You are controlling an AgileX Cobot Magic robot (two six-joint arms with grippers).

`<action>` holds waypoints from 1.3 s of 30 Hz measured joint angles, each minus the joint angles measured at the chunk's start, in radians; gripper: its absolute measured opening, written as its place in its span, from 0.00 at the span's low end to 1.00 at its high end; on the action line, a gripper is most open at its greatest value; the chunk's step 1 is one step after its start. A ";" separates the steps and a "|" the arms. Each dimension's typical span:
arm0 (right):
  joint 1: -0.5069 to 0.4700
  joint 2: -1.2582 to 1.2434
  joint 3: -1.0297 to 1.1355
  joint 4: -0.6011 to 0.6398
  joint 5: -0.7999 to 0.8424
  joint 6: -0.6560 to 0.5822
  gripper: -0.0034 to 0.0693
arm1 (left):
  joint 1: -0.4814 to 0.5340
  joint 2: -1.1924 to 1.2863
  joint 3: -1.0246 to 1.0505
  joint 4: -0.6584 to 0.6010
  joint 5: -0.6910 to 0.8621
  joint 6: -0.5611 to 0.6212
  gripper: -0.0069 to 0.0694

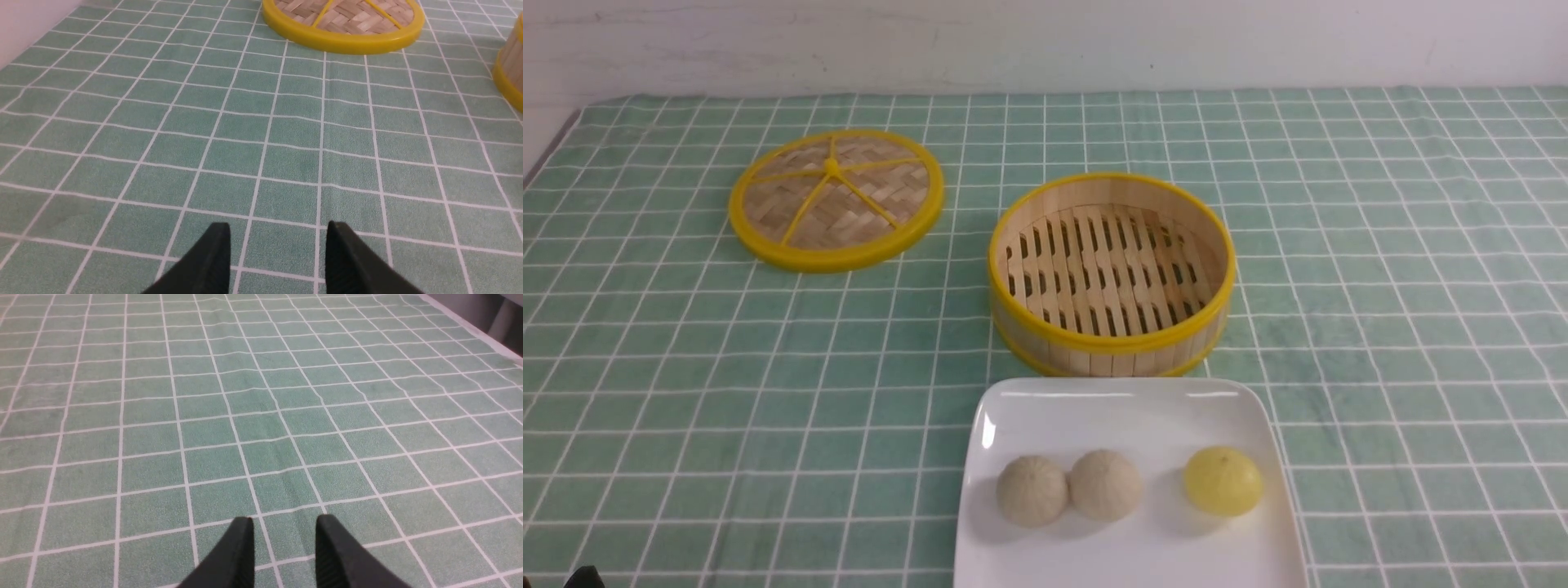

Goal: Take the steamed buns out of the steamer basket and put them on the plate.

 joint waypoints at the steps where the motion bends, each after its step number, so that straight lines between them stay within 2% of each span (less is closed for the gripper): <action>1: 0.000 0.000 0.000 0.000 0.000 0.000 0.38 | 0.000 0.000 0.000 0.003 0.000 0.001 0.54; 39: 0.000 0.000 0.000 0.000 0.000 0.000 0.38 | 0.000 0.000 0.000 0.026 0.000 0.001 0.54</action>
